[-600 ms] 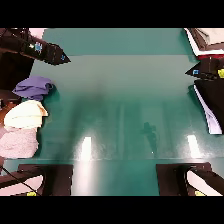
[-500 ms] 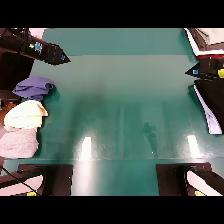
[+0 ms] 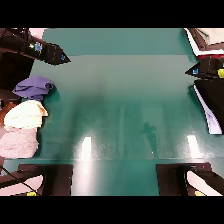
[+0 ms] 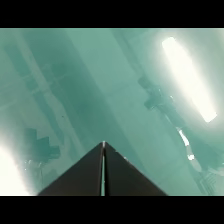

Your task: Fold the shirts.

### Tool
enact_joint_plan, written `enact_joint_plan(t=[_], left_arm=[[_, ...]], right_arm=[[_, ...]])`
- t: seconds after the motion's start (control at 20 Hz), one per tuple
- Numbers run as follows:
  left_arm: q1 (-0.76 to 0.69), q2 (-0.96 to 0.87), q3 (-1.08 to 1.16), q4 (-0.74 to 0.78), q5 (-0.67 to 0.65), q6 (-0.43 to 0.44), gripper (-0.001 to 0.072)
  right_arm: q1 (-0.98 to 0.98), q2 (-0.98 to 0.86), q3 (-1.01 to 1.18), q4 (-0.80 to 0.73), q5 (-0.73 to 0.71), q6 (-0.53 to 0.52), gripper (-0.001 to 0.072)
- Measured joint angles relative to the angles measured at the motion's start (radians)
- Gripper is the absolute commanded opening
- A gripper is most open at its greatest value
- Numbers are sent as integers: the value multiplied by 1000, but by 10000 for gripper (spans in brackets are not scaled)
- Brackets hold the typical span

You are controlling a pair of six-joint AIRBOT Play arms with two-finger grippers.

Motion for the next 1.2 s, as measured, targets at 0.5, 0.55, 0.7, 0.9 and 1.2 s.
enact_joint_plan(t=[0.5,0.55,0.7,0.9,1.2], left_arm=[[30,-61,-32,473,135,-141,507],[51,-80,-48,533,150,-168,507],[129,-156,-107,635,185,-227,507],[216,-262,-159,653,222,-258,507],[259,-340,-182,630,274,-270,252]], right_arm=[[0,0,0,0,0,0,19],[0,0,0,0,0,0,20],[0,0,0,0,0,-1,20],[0,0,0,0,1,-1,19],[0,0,0,-1,0,-1,19]])
